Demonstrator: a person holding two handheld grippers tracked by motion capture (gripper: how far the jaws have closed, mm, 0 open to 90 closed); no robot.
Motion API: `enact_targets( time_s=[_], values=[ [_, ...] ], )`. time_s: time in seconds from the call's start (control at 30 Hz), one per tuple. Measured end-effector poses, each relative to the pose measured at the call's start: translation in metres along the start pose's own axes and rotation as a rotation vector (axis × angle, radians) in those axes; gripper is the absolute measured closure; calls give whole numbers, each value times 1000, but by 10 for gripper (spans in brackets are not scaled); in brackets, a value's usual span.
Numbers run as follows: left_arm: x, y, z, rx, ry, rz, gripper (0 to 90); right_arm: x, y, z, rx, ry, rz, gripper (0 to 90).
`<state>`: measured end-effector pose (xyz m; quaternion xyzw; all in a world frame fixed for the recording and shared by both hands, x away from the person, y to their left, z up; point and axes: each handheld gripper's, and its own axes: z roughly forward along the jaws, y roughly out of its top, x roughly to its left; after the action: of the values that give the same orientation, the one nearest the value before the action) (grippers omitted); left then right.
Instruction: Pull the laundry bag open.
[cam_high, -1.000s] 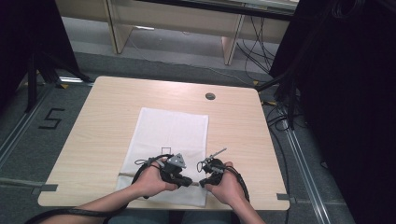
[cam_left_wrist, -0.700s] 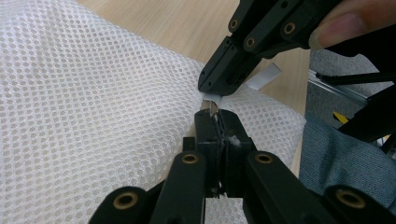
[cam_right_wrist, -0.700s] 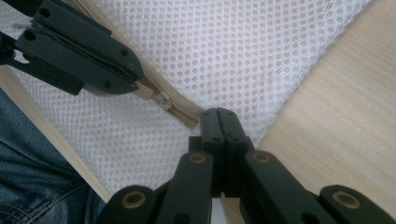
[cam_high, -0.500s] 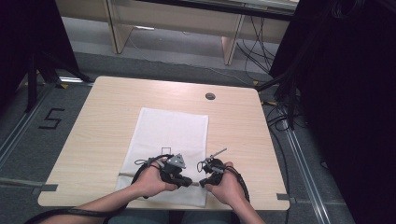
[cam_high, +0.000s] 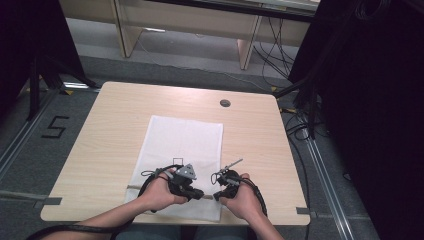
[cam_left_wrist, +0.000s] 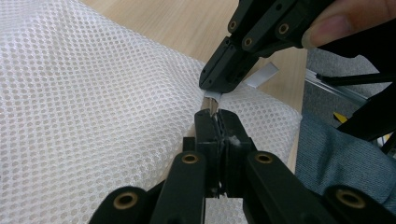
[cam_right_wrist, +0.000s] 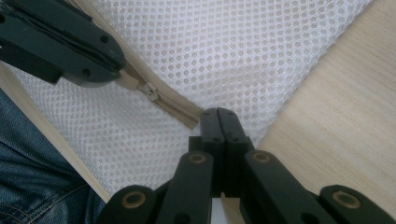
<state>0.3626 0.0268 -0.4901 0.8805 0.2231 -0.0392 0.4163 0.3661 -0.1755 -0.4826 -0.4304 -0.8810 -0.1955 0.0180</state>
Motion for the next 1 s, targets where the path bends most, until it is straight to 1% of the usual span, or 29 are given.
enact_targets(
  time_s=[0.1,0.13,0.17,0.33,0.43,0.47,0.5,0.53,0.57,0.73,0.77,0.8,0.83,0.87,0.9,0.93,0.97,1.0],
  values=[
    [0,0,-1,3,1,-6,878,0,0,0,-1,1,1,900],
    [1,0,-2,3,2,6,878,0,0,0,-1,1,0,900],
    [1,0,-2,0,-1,10,878,0,0,0,-1,2,0,900],
    [1,0,-3,3,1,10,878,0,0,0,-2,2,1,900],
    [1,0,-5,-8,-1,-7,878,0,0,0,-3,2,2,900],
    [2,1,-7,-3,3,0,879,0,0,0,-2,2,2,900],
    [2,0,-8,-6,4,-12,879,0,0,0,-2,1,1,900],
    [2,0,-8,-6,2,-6,879,0,0,0,-2,1,1,900],
    [3,0,-8,-7,-7,-11,878,0,0,0,-3,3,4,900],
    [1,0,-9,2,-1,-4,878,0,-1,1,-10,3,5,900],
    [1,0,-10,6,6,-8,878,0,-1,1,-12,5,6,900],
    [1,0,-13,4,2,9,878,1,-1,0,-3,7,25,900],
    [1,0,-15,3,6,-5,878,0,-1,1,-17,7,13,900],
    [1,0,-15,3,6,-5,878,0,-1,1,-17,7,13,900],
    [2,-1,-16,-6,2,8,878,-1,-1,1,-16,8,13,900],
    [2,-1,-17,-6,-2,-6,878,-1,0,0,-5,8,9,900],
    [2,-1,-18,-5,3,5,878,0,0,0,-4,7,6,900],
    [2,-1,-18,-5,3,5,878,0,0,0,-2,3,6,900]
  ],
)
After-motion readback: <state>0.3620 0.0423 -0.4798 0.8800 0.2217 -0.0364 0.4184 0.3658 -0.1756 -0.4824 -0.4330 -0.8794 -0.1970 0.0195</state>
